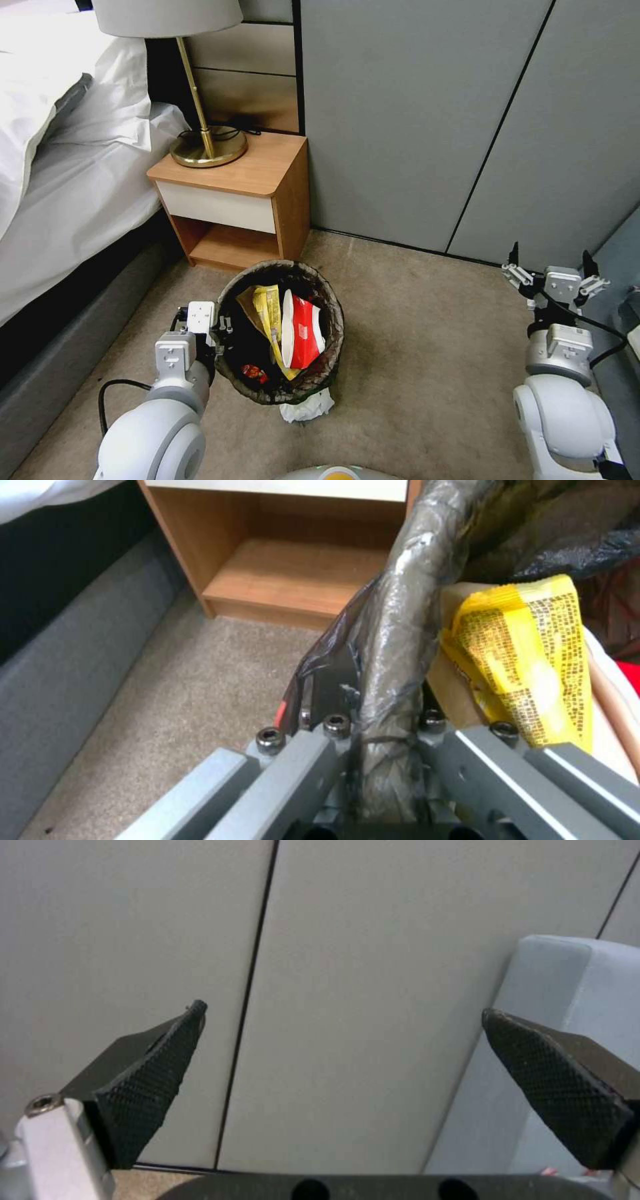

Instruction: Pick up the trash bin, then pick up the garbage from the floor and place it into the trash bin.

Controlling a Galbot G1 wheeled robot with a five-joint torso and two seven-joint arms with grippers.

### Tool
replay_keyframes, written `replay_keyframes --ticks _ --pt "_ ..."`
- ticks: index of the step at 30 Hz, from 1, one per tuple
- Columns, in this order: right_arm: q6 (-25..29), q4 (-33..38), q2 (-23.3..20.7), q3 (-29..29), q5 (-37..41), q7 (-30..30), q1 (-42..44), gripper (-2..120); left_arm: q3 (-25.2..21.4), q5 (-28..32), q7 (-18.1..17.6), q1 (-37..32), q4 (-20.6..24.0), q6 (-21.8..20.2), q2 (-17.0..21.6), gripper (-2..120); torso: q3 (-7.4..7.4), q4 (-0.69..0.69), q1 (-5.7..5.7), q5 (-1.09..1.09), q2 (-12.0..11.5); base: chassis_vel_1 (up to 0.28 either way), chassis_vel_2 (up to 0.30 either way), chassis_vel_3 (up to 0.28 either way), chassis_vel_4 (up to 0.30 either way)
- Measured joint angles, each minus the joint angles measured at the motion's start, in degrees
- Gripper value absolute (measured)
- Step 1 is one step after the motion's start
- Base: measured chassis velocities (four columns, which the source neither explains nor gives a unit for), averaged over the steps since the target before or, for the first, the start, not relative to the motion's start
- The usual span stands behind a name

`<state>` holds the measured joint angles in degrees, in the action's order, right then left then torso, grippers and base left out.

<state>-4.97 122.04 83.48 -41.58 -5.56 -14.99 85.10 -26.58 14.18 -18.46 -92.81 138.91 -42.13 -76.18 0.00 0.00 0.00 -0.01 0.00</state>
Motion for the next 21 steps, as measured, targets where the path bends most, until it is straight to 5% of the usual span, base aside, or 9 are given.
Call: replay_keyframes --ticks 21 --pt "0.8 -0.9 -0.2 1.1 -1.7 0.7 -0.2 100 -0.1 3.8 -1.7 0.4 0.6 0.0 0.0 0 0.00 0.00 0.00 0.01 0.0 0.000 0.000 0.000 0.000"
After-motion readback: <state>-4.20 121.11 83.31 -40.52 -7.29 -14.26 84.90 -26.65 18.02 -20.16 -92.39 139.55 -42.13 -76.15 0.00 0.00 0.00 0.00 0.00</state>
